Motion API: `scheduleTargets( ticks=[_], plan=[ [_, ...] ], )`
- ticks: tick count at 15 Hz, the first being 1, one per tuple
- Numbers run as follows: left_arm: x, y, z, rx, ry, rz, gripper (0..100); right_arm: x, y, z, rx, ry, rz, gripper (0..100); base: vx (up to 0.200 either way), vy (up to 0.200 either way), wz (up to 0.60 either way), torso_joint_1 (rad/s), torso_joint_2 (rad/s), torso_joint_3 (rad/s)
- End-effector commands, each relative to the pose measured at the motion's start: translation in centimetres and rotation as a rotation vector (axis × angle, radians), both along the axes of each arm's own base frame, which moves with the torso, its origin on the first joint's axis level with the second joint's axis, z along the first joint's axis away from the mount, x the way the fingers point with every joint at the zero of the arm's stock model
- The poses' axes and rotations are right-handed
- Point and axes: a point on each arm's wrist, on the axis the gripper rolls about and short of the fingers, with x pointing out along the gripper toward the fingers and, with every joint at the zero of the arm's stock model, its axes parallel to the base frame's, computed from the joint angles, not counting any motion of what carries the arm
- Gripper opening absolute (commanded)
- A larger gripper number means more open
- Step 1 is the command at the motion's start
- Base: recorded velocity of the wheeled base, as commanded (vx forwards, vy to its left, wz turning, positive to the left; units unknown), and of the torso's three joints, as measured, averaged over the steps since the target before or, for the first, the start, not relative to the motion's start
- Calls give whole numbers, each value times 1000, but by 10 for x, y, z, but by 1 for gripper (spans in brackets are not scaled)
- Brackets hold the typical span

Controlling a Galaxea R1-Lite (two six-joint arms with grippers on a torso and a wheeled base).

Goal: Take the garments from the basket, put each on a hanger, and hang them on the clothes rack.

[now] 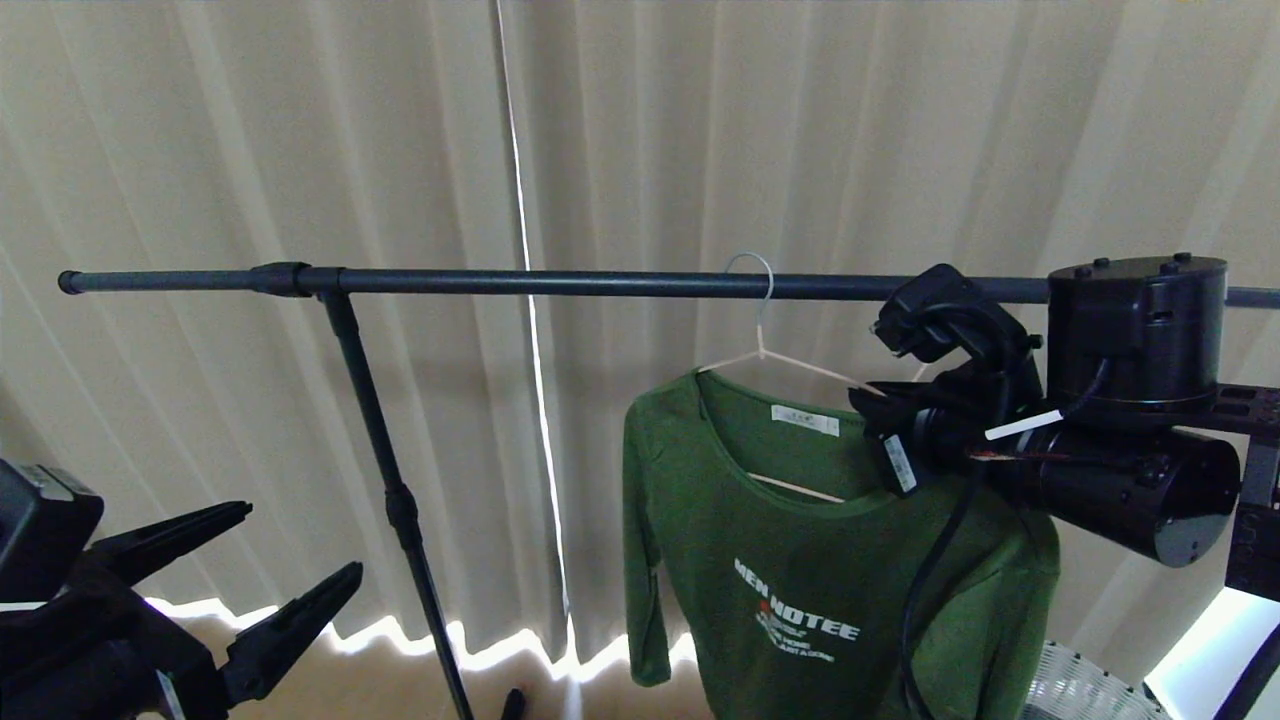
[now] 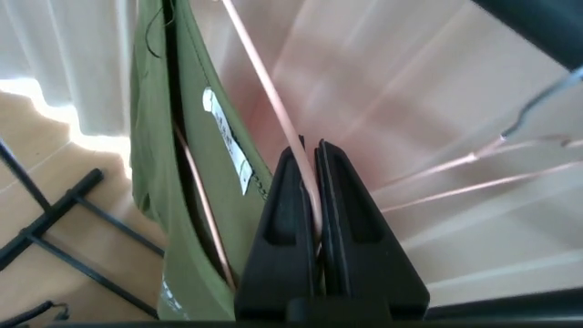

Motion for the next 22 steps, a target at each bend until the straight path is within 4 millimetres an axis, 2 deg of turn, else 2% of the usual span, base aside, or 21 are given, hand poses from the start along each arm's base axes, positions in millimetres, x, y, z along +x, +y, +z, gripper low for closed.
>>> scheduleTargets(
  ticks=[1,2,9,13,15,17,19,22],
  plan=[
    [0,0,0,-2,0,1,100,-2,1,1,2,-3,8,0,0,0,0,0,0,0],
    [0,0,0,0,1,1,100,-2,1,1,3,-4,8,100,0,0,0,0,0,0],
    [0,0,-1,0,3,4,100,-12,-5,5,33,-18,23,100,0,0,0,0,0,0],
    [-1,1,-2,2,7,4,100,-26,-12,4,70,-6,112,100,0,0,0,0,0,0],
    [-1,1,-2,2,4,9,100,-35,-18,6,120,-71,150,100,0,0,0,0,0,0],
    [-2,2,-3,1,6,13,100,-43,-29,7,134,-99,133,100,0,0,0,0,0,0],
    [-4,2,-6,5,16,13,100,-55,-48,10,144,-123,89,100,0,0,0,0,0,0],
    [-8,4,-10,5,23,18,100,-65,-63,13,155,-152,52,100,0,0,0,0,0,0]
  ],
)
